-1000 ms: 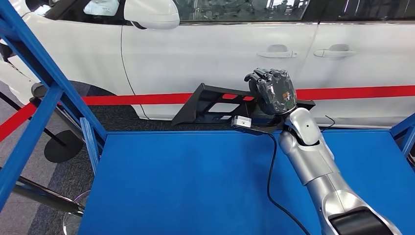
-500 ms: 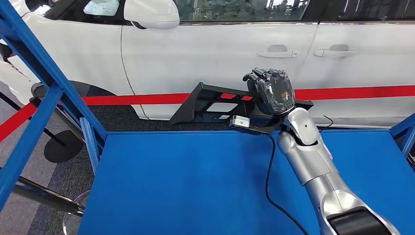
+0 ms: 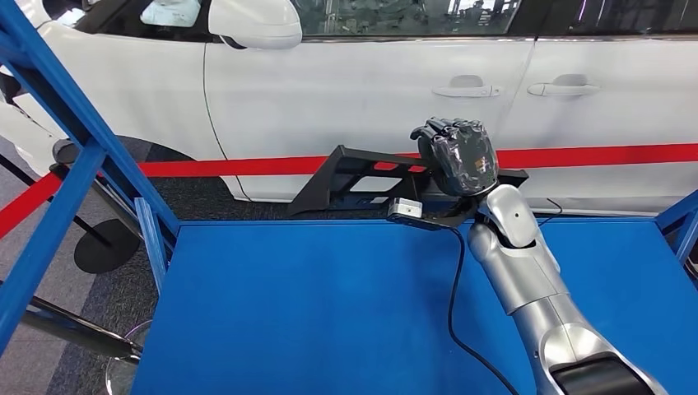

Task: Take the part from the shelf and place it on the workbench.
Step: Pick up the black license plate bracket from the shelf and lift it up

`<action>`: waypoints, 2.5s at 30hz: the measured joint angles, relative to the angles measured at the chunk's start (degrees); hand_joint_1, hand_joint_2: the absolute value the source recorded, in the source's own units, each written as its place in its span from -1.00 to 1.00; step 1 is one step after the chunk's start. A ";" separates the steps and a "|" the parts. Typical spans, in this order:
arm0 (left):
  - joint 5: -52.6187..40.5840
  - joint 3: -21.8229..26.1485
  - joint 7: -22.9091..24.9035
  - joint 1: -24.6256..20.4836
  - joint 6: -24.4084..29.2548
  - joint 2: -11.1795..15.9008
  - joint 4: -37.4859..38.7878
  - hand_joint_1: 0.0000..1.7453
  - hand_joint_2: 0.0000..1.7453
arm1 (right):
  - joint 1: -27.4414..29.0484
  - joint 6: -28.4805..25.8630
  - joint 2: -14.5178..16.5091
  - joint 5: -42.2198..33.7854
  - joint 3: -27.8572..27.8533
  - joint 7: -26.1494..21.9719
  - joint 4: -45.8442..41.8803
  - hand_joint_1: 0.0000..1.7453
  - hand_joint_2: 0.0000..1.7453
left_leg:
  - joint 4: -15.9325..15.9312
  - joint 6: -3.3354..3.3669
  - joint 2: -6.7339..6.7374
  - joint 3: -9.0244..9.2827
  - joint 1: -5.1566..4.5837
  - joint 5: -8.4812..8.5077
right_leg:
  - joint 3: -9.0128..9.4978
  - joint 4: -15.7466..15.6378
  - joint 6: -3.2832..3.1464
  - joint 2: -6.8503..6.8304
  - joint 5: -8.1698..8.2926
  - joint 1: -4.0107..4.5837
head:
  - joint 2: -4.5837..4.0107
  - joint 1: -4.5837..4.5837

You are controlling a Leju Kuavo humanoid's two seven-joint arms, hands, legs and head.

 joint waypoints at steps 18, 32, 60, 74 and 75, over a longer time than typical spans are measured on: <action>-0.36 -0.14 0.86 -0.25 -1.22 0.56 0.00 -1.00 1.00 | 0.23 0.00 1.36 0.06 -2.04 -1.96 -0.01 1.00 1.00 | 0.24 0.43 -0.01 -0.11 -0.57 -0.06 | 0.03 -0.08 0.40 -0.01 0.21 -0.58 | 0.01 0.00; -0.64 -0.26 1.63 -0.21 -0.82 0.67 0.01 -1.00 1.00 | 1.34 -0.07 3.78 0.15 -6.15 -6.17 -1.27 1.00 1.00 | 0.92 0.24 0.23 -0.87 0.62 0.31 | 1.72 2.02 3.90 -0.92 -2.75 -2.88 | 0.01 -0.08; -1.67 -1.53 2.77 0.37 0.69 0.87 0.02 -1.00 1.00 | 1.50 -0.31 5.73 -0.90 -11.45 -9.69 -0.59 1.00 1.00 | 16.76 -2.53 0.93 -7.67 1.77 -8.63 | -1.34 3.19 -1.07 -0.43 -1.98 -1.30 | 0.00 -0.42; -1.91 -1.62 2.89 -1.77 1.65 0.39 -0.02 -1.00 1.00 | 0.90 -0.33 6.75 0.99 -15.21 -11.05 -0.31 1.00 1.00 | -1.35 2.68 1.14 0.57 -1.52 1.13 | -6.02 13.02 1.25 -0.71 -8.60 -0.21 | 0.00 -0.40; -2.01 -1.62 3.08 -1.87 1.65 0.24 -0.02 -1.00 1.00 | 1.13 -0.33 6.95 1.56 -15.46 -10.76 -0.31 1.00 1.00 | -1.24 2.60 1.15 -0.25 -1.51 1.68 | -6.30 15.72 1.50 -0.73 -9.49 -0.40 | 0.00 -0.40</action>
